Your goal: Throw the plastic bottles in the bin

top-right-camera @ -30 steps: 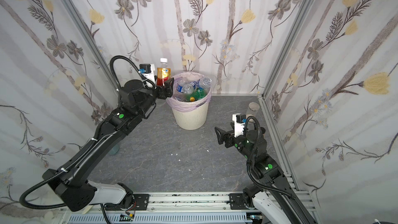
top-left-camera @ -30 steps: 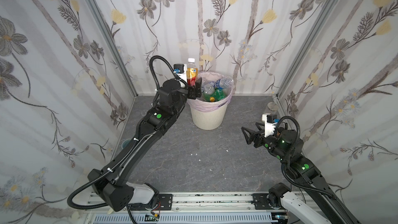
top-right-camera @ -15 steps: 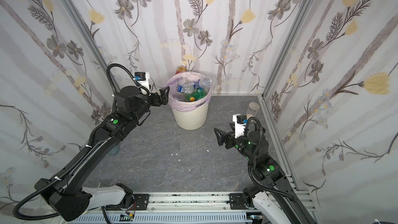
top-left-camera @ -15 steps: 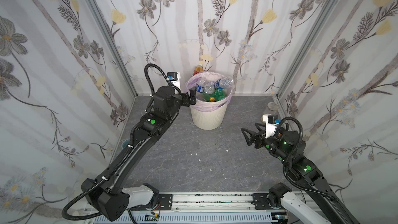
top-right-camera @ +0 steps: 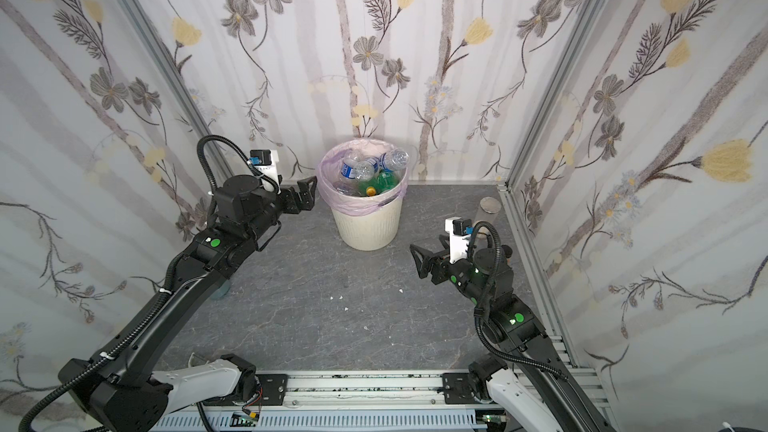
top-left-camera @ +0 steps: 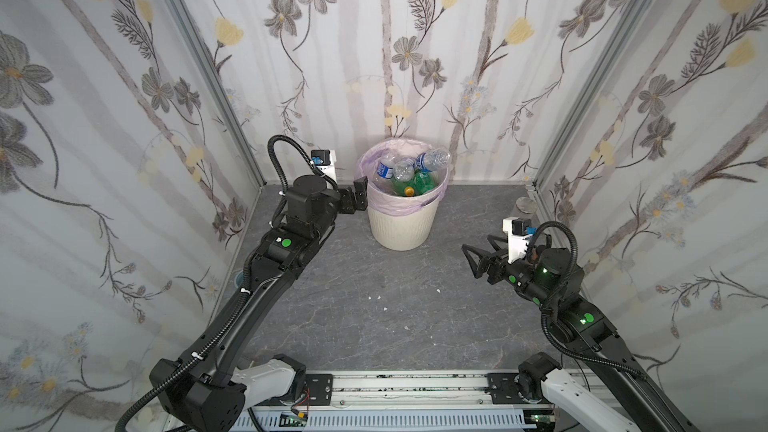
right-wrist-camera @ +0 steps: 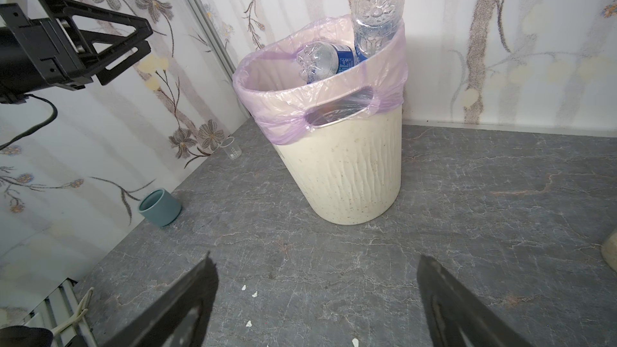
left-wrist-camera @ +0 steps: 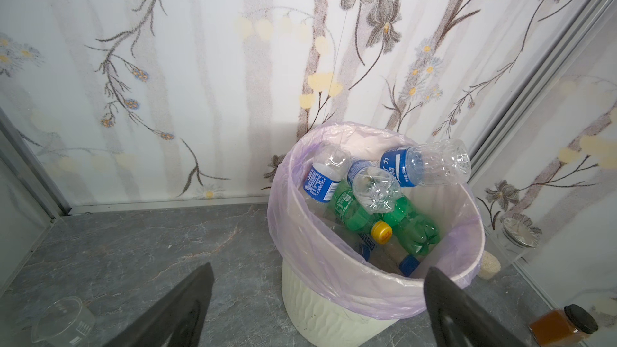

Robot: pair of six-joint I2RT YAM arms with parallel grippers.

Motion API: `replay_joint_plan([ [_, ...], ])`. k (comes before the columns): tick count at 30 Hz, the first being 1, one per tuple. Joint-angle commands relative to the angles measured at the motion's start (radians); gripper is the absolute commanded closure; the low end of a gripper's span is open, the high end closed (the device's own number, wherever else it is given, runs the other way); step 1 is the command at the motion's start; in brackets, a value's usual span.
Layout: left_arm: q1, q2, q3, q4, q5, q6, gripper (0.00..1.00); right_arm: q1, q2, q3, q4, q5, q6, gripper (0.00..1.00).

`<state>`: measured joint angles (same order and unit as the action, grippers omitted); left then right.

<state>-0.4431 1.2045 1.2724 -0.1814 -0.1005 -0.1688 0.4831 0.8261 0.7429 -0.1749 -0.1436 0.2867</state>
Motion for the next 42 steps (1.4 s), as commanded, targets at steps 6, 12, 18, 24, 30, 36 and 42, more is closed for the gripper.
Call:
replay_joint_plan([
  [6, 0.040, -0.025, -0.080, 0.011, -0.004, -0.036, 0.00, 0.002, 0.029, 0.004, 0.055, 0.022, 0.008, 0.06],
  [12, 0.102, -0.058, -0.155, 0.014, 0.008, -0.049, 0.00, 0.001, 0.061, 0.003, 0.072, 0.030, 0.009, 0.06],
  [18, 0.175, -0.077, -0.238, 0.033, 0.039, -0.055, 0.01, -0.002, 0.093, 0.040, 0.085, 0.070, -0.002, 0.05],
  [24, 0.262, -0.065, -0.307, 0.089, 0.108, -0.080, 0.01, -0.008, 0.151, 0.080, 0.095, 0.098, -0.007, 0.04],
  [30, 0.324, 0.061, -0.304, 0.169, 0.195, -0.083, 0.03, -0.032, 0.250, 0.119, 0.146, 0.103, -0.025, 0.03],
  [36, 0.377, 0.273, -0.231, 0.263, 0.280, -0.085, 0.04, -0.092, 0.344, 0.143, 0.252, 0.050, -0.008, 0.03],
  [42, 0.383, 0.621, -0.008, 0.299, 0.464, -0.047, 0.10, -0.151, 0.418, 0.166, 0.365, -0.002, 0.057, 0.04],
])
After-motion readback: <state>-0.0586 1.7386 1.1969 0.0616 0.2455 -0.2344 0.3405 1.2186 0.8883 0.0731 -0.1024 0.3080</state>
